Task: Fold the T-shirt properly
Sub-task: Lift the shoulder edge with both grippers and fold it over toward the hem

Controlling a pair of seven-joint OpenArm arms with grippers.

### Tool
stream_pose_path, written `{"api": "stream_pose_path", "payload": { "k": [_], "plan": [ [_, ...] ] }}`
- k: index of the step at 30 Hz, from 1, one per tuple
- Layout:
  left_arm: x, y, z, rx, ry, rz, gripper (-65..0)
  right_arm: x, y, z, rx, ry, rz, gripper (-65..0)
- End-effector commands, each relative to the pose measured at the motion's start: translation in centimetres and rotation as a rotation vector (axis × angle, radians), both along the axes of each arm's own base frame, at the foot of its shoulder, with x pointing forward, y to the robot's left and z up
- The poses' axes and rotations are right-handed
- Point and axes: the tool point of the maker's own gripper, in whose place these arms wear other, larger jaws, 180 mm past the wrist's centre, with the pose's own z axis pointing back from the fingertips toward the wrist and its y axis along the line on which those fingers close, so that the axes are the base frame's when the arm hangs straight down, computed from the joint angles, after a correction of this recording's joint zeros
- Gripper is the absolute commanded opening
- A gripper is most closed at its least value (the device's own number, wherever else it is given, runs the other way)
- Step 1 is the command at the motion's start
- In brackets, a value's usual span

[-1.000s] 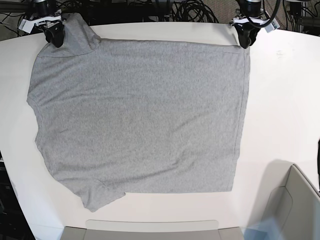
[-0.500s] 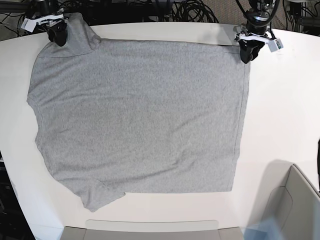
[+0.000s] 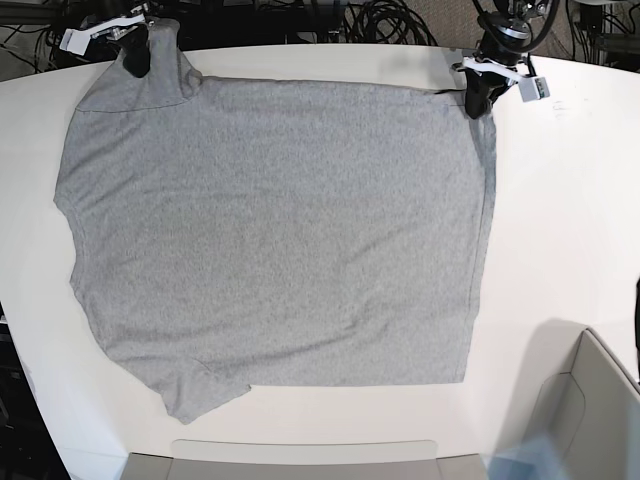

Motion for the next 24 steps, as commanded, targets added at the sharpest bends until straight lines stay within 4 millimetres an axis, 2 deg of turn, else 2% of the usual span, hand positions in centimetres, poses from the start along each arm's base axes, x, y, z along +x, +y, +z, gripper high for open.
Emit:
{"api": "stream_pose_path", "payload": {
  "k": [1, 2, 4, 6, 11, 14, 17, 21, 24],
  "plan": [
    [-1.2, 0.0, -0.7, 0.02, 0.064, -0.02, -65.0, -1.6, 0.2, -0.5, -0.017, 0.074, 0.029, -65.0],
    [-0.9, 0.1, -0.2, 0.025, 0.051, -0.021, -65.0, -1.6, 0.0, 0.4, -0.017, 0.058, 0.014, -65.0],
    [-1.8, 1.4, 0.8, 0.053, 0.047, -0.003, -65.0, -1.4, -0.2, 2.0, -0.014, 0.015, -0.008, -65.0],
    [-1.4, 1.8, 1.9, 0.066, 0.021, 0.0, -65.0, -1.1, 0.5, 3.1, 0.005, -0.01, -0.006, -65.0],
    [-0.7, 1.2, 3.9, 0.073, -0.027, -0.028, -65.0, -0.7, 1.0, 4.2, 0.021, -0.035, -0.008, -65.0],
    [-0.7, 2.2, 6.2, 0.112, -0.063, -0.022, -65.0, -0.5, 0.9, 5.2, 0.031, -0.067, -0.05, -65.0],
    [-0.9, 3.5, 7.5, 0.148, -0.077, -0.01, -65.0, 0.1, 0.2, 6.8, 0.02, -0.105, -0.078, -65.0],
    [-0.5, 3.6, 7.8, 0.154, -0.085, -0.013, -65.0, 0.8, -0.9, 7.6, -0.008, -0.132, -0.088, -65.0],
    [1.2, 3.3, 9.0, 0.158, -0.138, -0.015, -65.0, 1.7, -1.9, 8.1, -0.037, -0.145, -0.07, -65.0]
  ]
}}
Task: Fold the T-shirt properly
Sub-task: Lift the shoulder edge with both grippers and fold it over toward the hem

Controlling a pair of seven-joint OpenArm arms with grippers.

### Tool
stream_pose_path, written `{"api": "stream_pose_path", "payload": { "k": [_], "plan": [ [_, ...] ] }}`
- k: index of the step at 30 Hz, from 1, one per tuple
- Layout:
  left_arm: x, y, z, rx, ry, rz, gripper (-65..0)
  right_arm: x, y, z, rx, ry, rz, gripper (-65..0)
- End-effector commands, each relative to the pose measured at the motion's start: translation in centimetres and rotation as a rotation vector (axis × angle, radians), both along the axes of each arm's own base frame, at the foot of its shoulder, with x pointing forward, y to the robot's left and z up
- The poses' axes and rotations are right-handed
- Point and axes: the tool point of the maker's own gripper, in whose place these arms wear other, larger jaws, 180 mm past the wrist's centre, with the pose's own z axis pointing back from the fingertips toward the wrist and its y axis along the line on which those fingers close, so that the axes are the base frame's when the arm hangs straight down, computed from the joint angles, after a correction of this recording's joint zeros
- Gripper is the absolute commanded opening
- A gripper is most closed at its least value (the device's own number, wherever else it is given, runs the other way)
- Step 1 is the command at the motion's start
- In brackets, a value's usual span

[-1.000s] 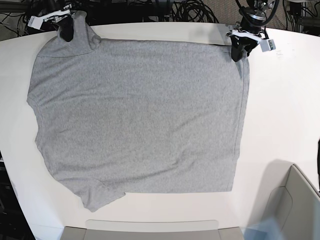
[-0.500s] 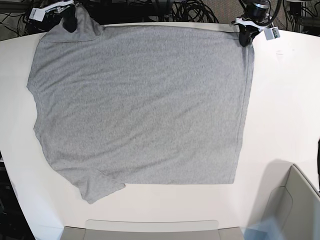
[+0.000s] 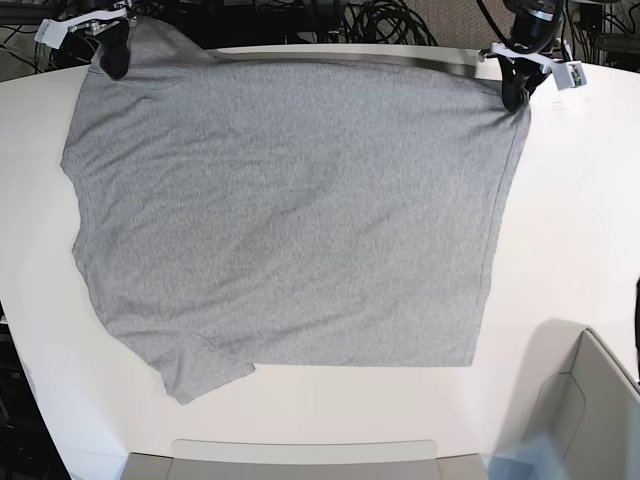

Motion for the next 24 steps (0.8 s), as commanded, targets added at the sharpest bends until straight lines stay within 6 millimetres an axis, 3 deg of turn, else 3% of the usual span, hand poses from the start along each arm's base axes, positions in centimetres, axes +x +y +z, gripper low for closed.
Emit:
{"api": "stream_pose_path", "payload": {
  "k": [1, 10, 24],
  "plan": [
    [1.1, 0.3, 1.1, 0.007, -0.05, 0.005, -65.0, 1.5, -0.4, 1.3, -0.016, -0.035, 0.034, -65.0],
    [5.9, 0.5, 1.1, -0.025, -0.046, 0.129, -65.0, 9.6, -0.7, 3.5, -0.098, -0.026, 0.235, -65.0],
    [14.4, -0.4, 1.8, -0.112, -0.024, 0.085, -65.0, 18.4, 1.2, 3.6, -0.338, -0.008, 0.381, -65.0]
  ]
}}
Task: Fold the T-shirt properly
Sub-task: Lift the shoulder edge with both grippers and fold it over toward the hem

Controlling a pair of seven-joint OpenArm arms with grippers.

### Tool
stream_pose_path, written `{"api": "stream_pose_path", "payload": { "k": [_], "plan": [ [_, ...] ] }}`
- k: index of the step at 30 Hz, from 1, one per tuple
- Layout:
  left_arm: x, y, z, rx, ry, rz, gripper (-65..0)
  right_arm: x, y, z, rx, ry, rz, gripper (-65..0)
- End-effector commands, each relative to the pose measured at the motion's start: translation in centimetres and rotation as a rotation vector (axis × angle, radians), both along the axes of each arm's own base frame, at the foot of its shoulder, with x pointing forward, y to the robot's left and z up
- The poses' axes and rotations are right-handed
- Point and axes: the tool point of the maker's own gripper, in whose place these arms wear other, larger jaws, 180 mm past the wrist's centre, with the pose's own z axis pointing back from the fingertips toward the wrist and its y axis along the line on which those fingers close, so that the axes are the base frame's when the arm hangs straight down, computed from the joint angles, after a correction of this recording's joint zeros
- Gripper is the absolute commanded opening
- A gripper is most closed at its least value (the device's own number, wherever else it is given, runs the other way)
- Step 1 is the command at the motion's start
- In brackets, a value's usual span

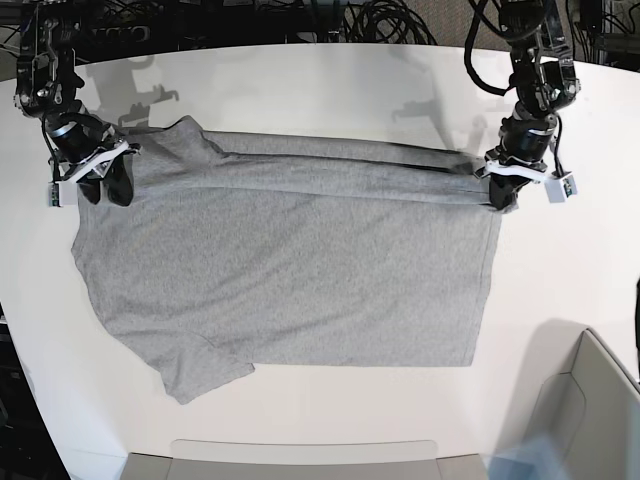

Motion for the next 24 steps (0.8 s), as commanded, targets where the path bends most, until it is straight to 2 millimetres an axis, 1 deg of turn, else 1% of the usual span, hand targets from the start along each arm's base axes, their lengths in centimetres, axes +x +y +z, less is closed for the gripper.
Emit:
{"api": "stream_pose_path", "payload": {
  "k": [1, 3, 7, 9, 12, 14, 16, 17, 19, 20, 21, 24],
  "plan": [
    [1.0, 0.4, 1.3, 0.011, -0.046, 0.007, -65.0, 1.1, -0.2, 1.4, -0.027, -0.049, 0.011, -65.0],
    [1.3, 1.1, 1.0, 0.003, -0.03, 0.053, -65.0, 1.8, -0.5, 1.2, -0.052, -0.046, 0.003, -65.0],
    [3.0, 1.5, 0.0, -0.023, -0.018, 0.075, -65.0, 3.3, -2.3, 0.3, -0.062, -0.035, -0.043, -65.0],
    [3.7, 1.7, -0.5, -0.036, -0.009, 0.085, -65.0, 3.9, -3.0, 0.2, -0.062, -0.032, -0.058, -65.0],
    [4.8, 1.9, -0.8, -0.049, -0.011, 0.095, -65.0, 4.8, -3.5, 0.1, -0.058, -0.035, -0.074, -65.0],
    [5.6, 2.0, -0.9, -0.059, -0.014, 0.101, -65.0, 5.5, -3.9, 0.1, -0.053, -0.038, -0.087, -65.0],
    [6.7, 1.9, -1.0, -0.045, -0.005, 0.071, -65.0, 6.2, -4.3, 0.2, -0.049, -0.042, -0.099, -65.0],
    [7.4, 1.4, -1.1, -0.039, 0.003, 0.046, -65.0, 6.5, -4.6, 0.2, -0.056, -0.042, -0.105, -65.0],
    [8.6, 1.4, -0.5, -0.031, -0.012, 0.035, -65.0, 7.3, -5.2, 0.4, -0.099, -0.048, -0.108, -65.0],
    [9.1, 1.5, 0.0, -0.031, -0.026, 0.038, -65.0, 7.7, -5.2, 0.5, -0.115, -0.054, -0.095, -65.0],
    [9.4, 1.5, 0.0, -0.033, -0.027, 0.037, -65.0, 8.1, -5.1, 0.6, -0.123, -0.061, -0.076, -65.0],
    [10.3, 1.7, -0.5, -0.046, -0.015, 0.046, -65.0, 9.3, -5.9, 0.3, -0.114, -0.057, -0.078, -65.0]
  ]
}}
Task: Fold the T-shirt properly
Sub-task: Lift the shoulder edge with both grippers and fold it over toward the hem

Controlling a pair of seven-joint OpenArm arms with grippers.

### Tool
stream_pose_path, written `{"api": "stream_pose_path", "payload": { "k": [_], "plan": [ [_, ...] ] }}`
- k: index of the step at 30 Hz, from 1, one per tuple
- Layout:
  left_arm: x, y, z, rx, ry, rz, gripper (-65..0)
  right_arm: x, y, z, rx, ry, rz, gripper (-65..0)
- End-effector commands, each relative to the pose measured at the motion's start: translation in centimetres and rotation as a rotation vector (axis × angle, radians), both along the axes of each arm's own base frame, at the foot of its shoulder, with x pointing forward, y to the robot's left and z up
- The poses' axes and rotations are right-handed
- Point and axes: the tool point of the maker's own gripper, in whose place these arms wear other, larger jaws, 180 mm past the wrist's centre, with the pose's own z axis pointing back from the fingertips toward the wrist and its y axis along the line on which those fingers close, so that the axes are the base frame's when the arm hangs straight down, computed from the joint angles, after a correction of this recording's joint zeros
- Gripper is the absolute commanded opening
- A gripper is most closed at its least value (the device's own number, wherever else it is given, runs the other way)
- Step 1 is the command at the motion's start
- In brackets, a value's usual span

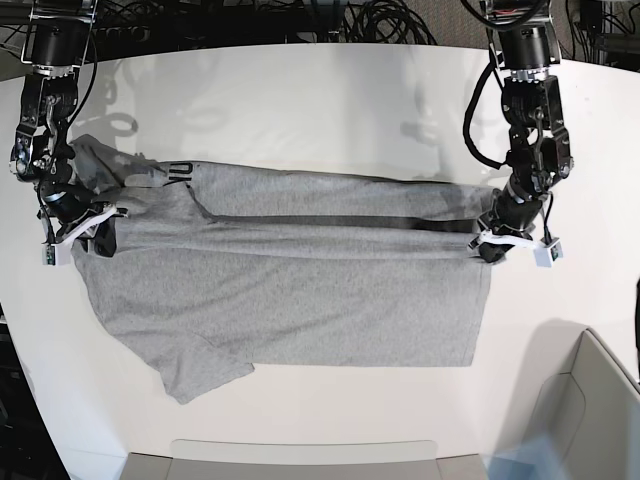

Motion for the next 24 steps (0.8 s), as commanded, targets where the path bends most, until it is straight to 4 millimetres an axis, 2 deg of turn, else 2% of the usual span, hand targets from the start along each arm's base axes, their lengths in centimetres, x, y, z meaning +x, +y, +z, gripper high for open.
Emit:
{"api": "stream_pose_path", "payload": {
  "k": [1, 4, 8, 9, 12, 14, 18, 22, 24],
  "plan": [
    [1.4, 1.0, 1.5, 0.024, -0.047, 0.015, -65.0, 1.2, -1.3, 2.0, -0.022, -0.057, -0.017, -65.0],
    [1.9, 1.2, 0.9, 0.012, -0.032, 0.026, -65.0, 1.8, -1.5, 2.4, -0.018, -0.069, -0.022, -65.0],
    [2.3, 1.3, 1.2, 0.012, -0.043, 0.028, -65.0, 2.4, -1.3, 3.1, -0.014, -0.089, -0.02, -64.6],
    [2.3, 1.3, 1.3, 0.013, -0.046, 0.027, -65.0, 2.5, -1.2, 3.2, -0.015, -0.092, -0.02, -59.9],
    [2.4, 1.3, 1.4, 0.014, -0.049, 0.029, -54.8, 2.5, -1.1, 3.4, -0.016, -0.097, -0.015, -45.5],
    [2.4, 1.3, 1.4, 0.014, -0.049, 0.03, -52.2, 2.6, -1.2, 3.6, -0.016, -0.104, -0.017, -41.5],
    [2.4, 1.4, 1.6, 0.013, -0.052, 0.033, -52.1, 2.9, -0.3, 5.6, -0.032, -0.155, 0.01, -42.5],
    [2.9, 1.2, 4.1, 0.035, -0.12, 0.018, -52.0, 2.5, 0.9, 6.7, -0.05, -0.186, 0.048, -42.5],
    [2.3, 0.8, 4.6, 0.047, -0.138, 0.002, -52.0, 1.9, 1.6, 6.7, -0.054, -0.185, 0.064, -42.5]
  ]
}}
